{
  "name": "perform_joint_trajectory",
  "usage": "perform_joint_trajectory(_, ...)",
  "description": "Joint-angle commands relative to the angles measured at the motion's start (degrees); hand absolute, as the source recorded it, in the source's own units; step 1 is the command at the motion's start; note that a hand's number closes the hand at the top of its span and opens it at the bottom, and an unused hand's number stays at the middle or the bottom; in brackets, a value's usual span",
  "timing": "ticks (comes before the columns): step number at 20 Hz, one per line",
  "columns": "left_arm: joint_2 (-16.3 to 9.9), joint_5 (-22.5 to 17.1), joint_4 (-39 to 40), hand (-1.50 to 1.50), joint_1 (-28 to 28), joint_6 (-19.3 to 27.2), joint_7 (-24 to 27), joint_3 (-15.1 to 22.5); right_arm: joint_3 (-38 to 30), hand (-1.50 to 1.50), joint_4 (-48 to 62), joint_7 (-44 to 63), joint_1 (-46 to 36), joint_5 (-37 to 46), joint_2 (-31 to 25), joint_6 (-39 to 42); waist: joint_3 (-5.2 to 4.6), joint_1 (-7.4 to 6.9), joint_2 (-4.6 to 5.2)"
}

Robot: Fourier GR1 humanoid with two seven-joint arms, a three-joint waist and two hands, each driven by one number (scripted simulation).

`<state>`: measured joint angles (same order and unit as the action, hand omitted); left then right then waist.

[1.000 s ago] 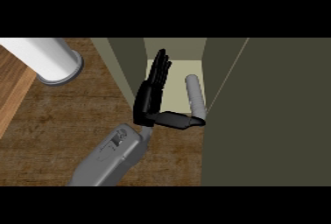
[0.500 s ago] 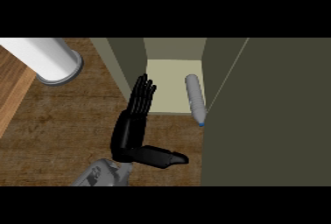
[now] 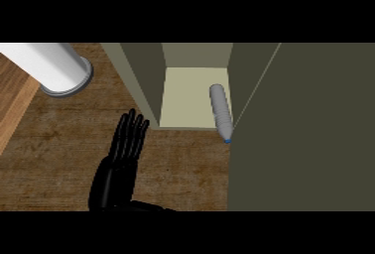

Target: Pick up the bottled water, place it into the cabinet and close the cabinet

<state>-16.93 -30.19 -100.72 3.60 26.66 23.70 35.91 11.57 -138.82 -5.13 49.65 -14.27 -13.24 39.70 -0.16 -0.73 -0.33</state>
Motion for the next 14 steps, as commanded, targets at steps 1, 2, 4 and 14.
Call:
perform_joint_trajectory(1,-3.67,-1.35,-3.31,-1.5,-6.73,-3.14,2.94,-1.4,7.0,1.5,-11.87,5.42,-0.11,8.42,1.11,-2.01,-0.07,0.18,-0.03)
perform_joint_trajectory(2,-5.43,-1.88,-5.65,-1.5,-5.9,-2.87,0.65,-2.74,7.73,1.5,-12.51,7.24,-1.42,8.6,0.34,-2.55,-0.09,-0.26,0.0)
perform_joint_trajectory(4,-5.38,-2.52,-3.66,-1.5,-6.91,-4.23,2.11,-3.6,13.1,1.5,-12.49,8.05,-2.64,12.36,2.3,-3.72,-0.16,0.58,-0.05)
perform_joint_trajectory(14,-9.91,-5.55,-9.93,-1.5,-14.5,-6.38,3.69,-8.85,31.78,1.5,-12.99,17.8,-10.59,24.13,6.95,-9.43,-0.3,-0.27,-0.18)
